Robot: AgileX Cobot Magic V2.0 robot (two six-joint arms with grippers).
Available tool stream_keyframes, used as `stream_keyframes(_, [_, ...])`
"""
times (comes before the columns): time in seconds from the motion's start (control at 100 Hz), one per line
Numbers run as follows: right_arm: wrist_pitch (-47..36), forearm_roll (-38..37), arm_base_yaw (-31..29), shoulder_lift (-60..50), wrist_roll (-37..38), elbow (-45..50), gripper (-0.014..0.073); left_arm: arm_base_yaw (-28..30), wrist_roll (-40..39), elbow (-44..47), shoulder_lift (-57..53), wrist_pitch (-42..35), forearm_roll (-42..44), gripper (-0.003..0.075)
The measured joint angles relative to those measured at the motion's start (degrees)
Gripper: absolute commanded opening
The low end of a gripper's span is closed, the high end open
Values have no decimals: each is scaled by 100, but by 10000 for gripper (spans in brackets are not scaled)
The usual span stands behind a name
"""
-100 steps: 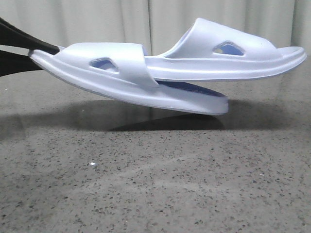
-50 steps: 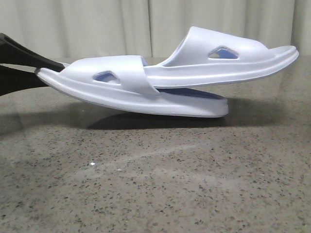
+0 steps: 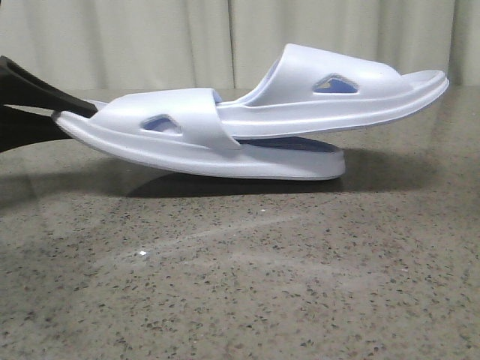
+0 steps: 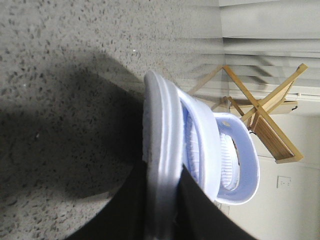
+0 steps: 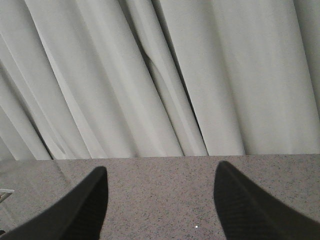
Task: Insert blue slippers together front up
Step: 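Open the right gripper and lower the nested slippers with the left gripper, then set the nested slippers on the table and open the left gripper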
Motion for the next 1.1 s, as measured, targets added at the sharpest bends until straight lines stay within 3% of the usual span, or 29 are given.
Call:
stream_keyframes(0.34, [21, -9, 0, 0, -9, 0, 397, 0, 68, 0, 0, 74, -30, 332])
stream_keyframes(0.64, [187, -9, 0, 0, -9, 0, 397, 0, 636, -15, 0, 26, -258, 342])
stream_keyframes(1.1, [298, -12, 0, 0, -9, 0, 397, 0, 1071, -529, 0, -953, -273, 342])
